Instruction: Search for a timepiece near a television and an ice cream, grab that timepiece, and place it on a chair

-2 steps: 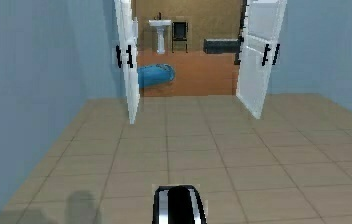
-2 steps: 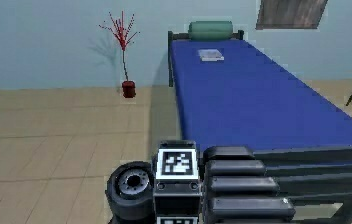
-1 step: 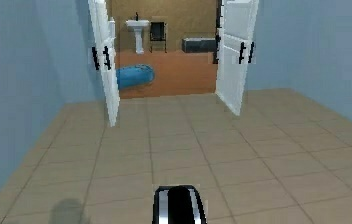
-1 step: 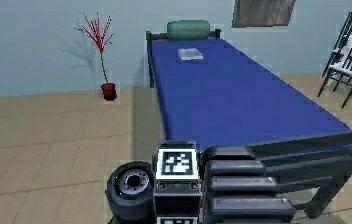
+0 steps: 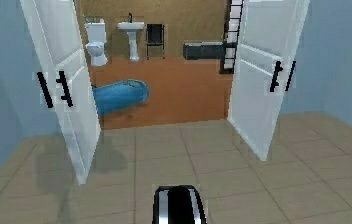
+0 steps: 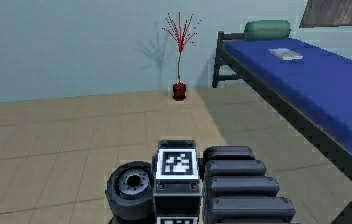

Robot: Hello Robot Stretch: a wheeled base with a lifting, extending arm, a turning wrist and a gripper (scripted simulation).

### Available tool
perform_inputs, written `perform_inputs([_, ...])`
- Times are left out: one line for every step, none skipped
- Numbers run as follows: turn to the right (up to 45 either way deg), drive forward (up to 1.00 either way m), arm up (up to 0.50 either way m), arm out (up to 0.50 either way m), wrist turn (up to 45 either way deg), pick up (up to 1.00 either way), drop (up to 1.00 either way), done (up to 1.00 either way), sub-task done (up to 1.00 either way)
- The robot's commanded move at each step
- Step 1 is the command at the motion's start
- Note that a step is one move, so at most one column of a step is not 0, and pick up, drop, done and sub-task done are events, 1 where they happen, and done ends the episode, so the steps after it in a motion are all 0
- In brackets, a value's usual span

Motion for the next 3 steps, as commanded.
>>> perform_inputs([0.0, 1.00, 0.00, 0.00, 0.0, 0.00, 0.00, 0.00, 0.00])
perform_inputs([3.0, 0.00, 0.00, 0.00, 0.0, 0.00, 0.00, 0.00, 0.00])
perform_inputs([0.0, 1.00, 0.00, 0.00, 0.0, 0.00, 0.00, 0.00, 0.00])
